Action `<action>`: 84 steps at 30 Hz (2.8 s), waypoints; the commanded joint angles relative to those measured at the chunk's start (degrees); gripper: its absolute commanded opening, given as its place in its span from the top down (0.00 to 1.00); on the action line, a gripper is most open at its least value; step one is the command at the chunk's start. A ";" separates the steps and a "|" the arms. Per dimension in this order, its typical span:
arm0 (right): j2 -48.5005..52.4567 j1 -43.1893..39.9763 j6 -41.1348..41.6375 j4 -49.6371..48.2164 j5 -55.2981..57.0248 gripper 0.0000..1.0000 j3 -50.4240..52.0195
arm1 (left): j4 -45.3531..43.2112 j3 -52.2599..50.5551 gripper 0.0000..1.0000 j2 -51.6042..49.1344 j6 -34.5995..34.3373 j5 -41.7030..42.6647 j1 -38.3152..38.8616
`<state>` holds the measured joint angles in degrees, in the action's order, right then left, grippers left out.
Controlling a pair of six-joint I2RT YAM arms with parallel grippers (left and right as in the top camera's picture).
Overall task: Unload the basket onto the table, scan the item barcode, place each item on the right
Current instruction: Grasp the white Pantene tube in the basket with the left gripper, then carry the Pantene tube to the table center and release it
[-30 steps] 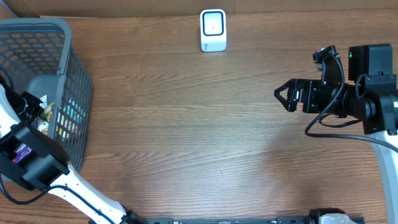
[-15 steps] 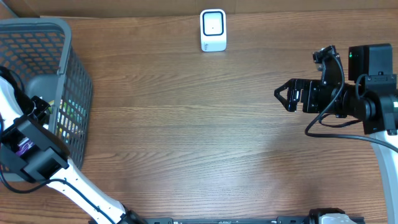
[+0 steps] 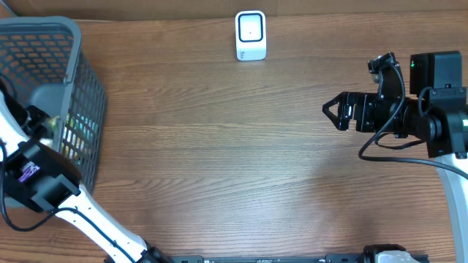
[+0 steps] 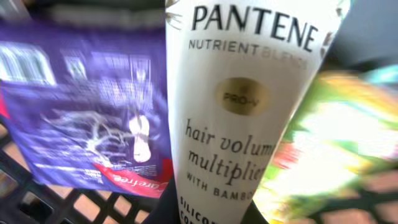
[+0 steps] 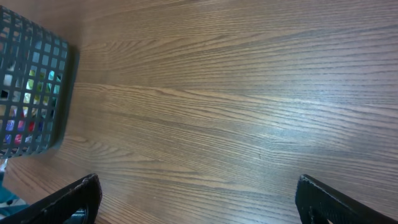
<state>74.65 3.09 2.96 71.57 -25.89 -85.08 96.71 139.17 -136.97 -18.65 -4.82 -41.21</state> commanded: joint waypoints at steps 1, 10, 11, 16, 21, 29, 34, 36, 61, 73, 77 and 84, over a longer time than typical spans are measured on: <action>0.07 0.28 0.02 -0.37 0.33 0.00 -1.14 | 0.13 5.97 0.96 2.97 2.89 5.09 1.11; 0.07 0.26 0.02 -0.52 0.33 0.00 -1.14 | 0.09 10.27 0.96 16.87 2.84 7.48 2.38; 0.07 0.28 0.02 -0.52 0.33 0.00 -1.14 | 0.09 10.27 0.96 18.84 2.91 8.35 2.40; 0.07 0.28 0.02 -0.52 0.33 0.00 -1.14 | 0.09 10.27 0.96 28.70 5.55 13.18 3.50; 0.07 0.28 0.02 -0.76 0.33 0.00 -1.14 | 0.11 10.23 0.96 37.27 9.03 19.80 9.18; 0.07 0.28 0.02 -1.64 0.33 0.00 -1.14 | 0.09 8.79 0.96 40.13 5.95 20.33 34.77; 0.07 0.28 0.02 -1.57 0.33 0.00 -1.14 | 0.09 1.09 0.96 37.77 -6.95 7.58 51.25; 0.07 0.26 0.00 -1.57 0.33 0.00 -1.14 | -0.17 -2.80 0.96 36.39 -12.09 2.47 56.04; 1.68 0.28 -0.02 0.07 0.35 0.00 -0.68 | -33.70 -45.29 0.96 21.18 -17.81 2.36 69.51; 1.95 0.28 0.00 0.09 0.33 0.00 -0.66 | -39.52 -54.53 0.73 21.14 -8.11 6.34 69.40; 1.95 0.28 0.00 0.15 0.33 0.00 -0.66 | -37.75 -52.06 0.59 21.27 -8.11 6.34 69.35; 1.95 0.28 0.00 0.35 0.33 0.00 -0.66 | -25.53 -35.43 0.57 21.27 -6.58 4.35 67.28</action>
<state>76.84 3.09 2.98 71.92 -25.50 -85.08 68.40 95.24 -115.77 -26.76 1.02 27.66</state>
